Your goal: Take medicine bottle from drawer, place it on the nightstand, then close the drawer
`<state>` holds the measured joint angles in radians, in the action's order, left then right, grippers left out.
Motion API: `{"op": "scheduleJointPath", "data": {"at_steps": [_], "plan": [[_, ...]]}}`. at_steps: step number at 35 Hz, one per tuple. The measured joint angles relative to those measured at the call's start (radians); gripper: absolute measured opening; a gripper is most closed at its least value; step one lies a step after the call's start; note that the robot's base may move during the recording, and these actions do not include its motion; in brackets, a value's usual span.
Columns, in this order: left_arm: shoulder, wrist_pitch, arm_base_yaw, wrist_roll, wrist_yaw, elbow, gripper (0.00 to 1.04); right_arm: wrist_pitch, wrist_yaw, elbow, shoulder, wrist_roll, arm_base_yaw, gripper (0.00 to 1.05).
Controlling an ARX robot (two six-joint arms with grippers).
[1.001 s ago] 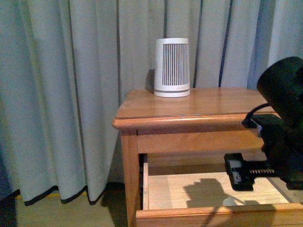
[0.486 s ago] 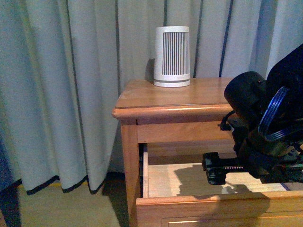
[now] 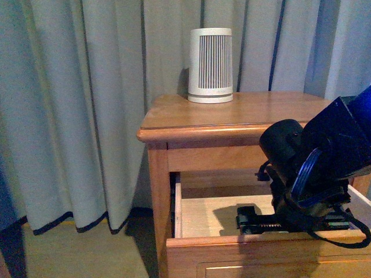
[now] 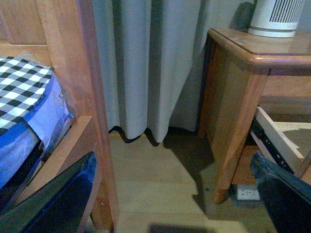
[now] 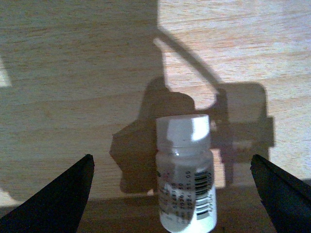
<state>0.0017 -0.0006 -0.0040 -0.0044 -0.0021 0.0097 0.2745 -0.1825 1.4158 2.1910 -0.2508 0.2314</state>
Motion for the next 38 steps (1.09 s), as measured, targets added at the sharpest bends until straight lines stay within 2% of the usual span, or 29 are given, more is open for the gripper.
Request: {"op": "scheduleJointPath", "data": {"at_steps": [15, 21, 30, 38], "plan": [[0.000, 0.000, 0.000, 0.000, 0.000, 0.000, 0.98, -0.026, 0.012, 0.015, 0.033, -0.024, 0.032, 0.97], [0.000, 0.000, 0.000, 0.000, 0.000, 0.000, 0.98, -0.037, 0.012, 0.007, 0.033, -0.024, 0.030, 0.77], [0.000, 0.000, 0.000, 0.000, 0.000, 0.000, 0.98, -0.051, 0.014, -0.005, 0.033, -0.027, 0.024, 0.33], [0.000, 0.000, 0.000, 0.000, 0.000, 0.000, 0.98, -0.032, 0.014, -0.005, 0.018, -0.047, 0.014, 0.30]]}}
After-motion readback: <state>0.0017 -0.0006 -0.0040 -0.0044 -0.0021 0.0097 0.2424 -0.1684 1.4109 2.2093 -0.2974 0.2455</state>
